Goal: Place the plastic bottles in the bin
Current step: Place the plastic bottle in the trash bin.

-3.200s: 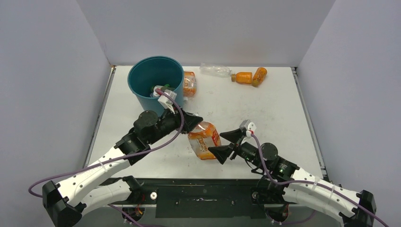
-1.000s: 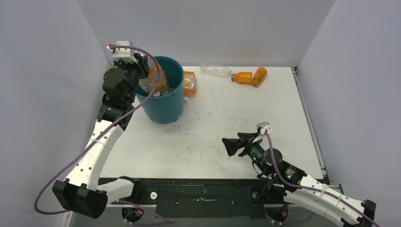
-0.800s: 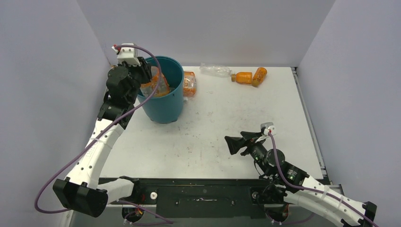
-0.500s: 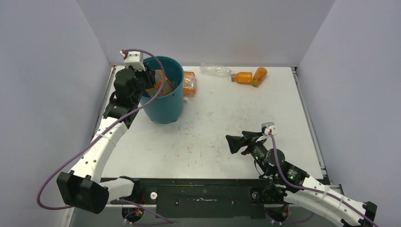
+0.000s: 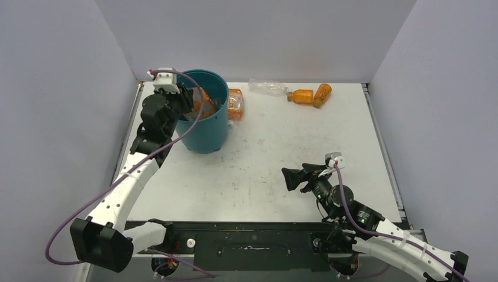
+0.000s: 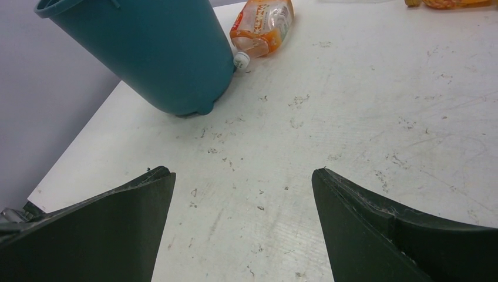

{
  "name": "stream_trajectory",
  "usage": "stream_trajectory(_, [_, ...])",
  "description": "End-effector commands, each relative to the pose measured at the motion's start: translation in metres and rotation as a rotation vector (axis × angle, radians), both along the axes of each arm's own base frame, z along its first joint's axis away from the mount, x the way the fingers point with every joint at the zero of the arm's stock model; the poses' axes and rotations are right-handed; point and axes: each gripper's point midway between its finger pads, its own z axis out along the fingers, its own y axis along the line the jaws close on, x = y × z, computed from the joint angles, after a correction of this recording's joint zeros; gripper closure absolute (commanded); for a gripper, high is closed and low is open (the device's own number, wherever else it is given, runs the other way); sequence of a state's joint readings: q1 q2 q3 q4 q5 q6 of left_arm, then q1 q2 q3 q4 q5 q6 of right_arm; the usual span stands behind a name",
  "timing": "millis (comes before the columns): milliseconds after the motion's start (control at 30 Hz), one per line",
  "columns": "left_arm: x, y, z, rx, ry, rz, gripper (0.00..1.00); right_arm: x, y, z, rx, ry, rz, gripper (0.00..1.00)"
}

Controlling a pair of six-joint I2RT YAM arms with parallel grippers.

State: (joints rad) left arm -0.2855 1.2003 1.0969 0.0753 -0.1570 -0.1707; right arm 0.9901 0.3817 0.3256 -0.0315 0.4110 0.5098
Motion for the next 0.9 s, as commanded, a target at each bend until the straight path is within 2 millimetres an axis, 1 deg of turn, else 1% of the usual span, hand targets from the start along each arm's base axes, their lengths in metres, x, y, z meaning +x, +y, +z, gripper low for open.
stream_trajectory(0, [-0.038,0.017,0.107,-0.114,-0.308,0.032,1.00,0.000,-0.006,0.020,0.037,-0.035,-0.023,0.10])
stream_trajectory(100, [-0.055,0.028,0.157,-0.129,-0.425,0.062,1.00,0.000,-0.008,0.022,0.043,-0.043,-0.027,0.10])
stream_trajectory(167, [-0.060,0.033,0.172,-0.127,-0.468,0.082,1.00,0.000,-0.009,0.021,0.041,-0.045,-0.030,0.10])
stream_trajectory(233, [-0.054,0.032,0.175,-0.101,-0.465,0.087,1.00,0.001,-0.010,0.020,0.037,-0.043,-0.035,0.10])
stream_trajectory(267, [-0.049,0.030,0.173,-0.079,-0.451,0.080,1.00,0.001,-0.010,0.020,0.037,-0.044,-0.036,0.10])
stream_trajectory(333, [-0.036,0.026,0.163,-0.037,-0.425,0.081,1.00,0.000,-0.010,0.020,0.041,-0.043,-0.034,0.10])
stream_trajectory(400, [-0.021,0.024,0.146,0.000,-0.394,0.093,1.00,0.000,-0.010,0.021,0.046,-0.046,-0.031,0.10])
stream_trajectory(467, [-0.010,0.023,0.129,0.026,-0.373,0.102,1.00,0.000,-0.010,0.021,0.046,-0.047,-0.033,0.10])
stream_trajectory(533, [-0.003,0.019,0.116,0.040,-0.359,0.090,1.00,0.001,-0.011,0.021,0.043,-0.051,-0.038,0.10])
stream_trajectory(633, [0.005,0.013,0.103,0.053,-0.360,0.075,1.00,0.002,-0.009,0.023,0.037,-0.060,-0.036,0.10])
stream_trajectory(700, [0.010,0.013,0.097,0.072,-0.367,0.079,1.00,0.003,-0.007,0.019,0.025,-0.053,-0.031,0.10])
stream_trajectory(767, [0.017,0.011,0.090,0.090,-0.370,0.086,1.00,0.003,-0.003,0.023,0.044,-0.059,-0.023,0.10])
stream_trajectory(833, [0.025,0.010,0.081,0.142,-0.365,0.117,1.00,0.003,-0.002,0.020,0.047,-0.053,-0.020,0.10])
stream_trajectory(867, [0.028,0.006,0.076,0.170,-0.359,0.126,1.00,0.003,-0.001,0.016,0.050,-0.047,-0.019,0.10])
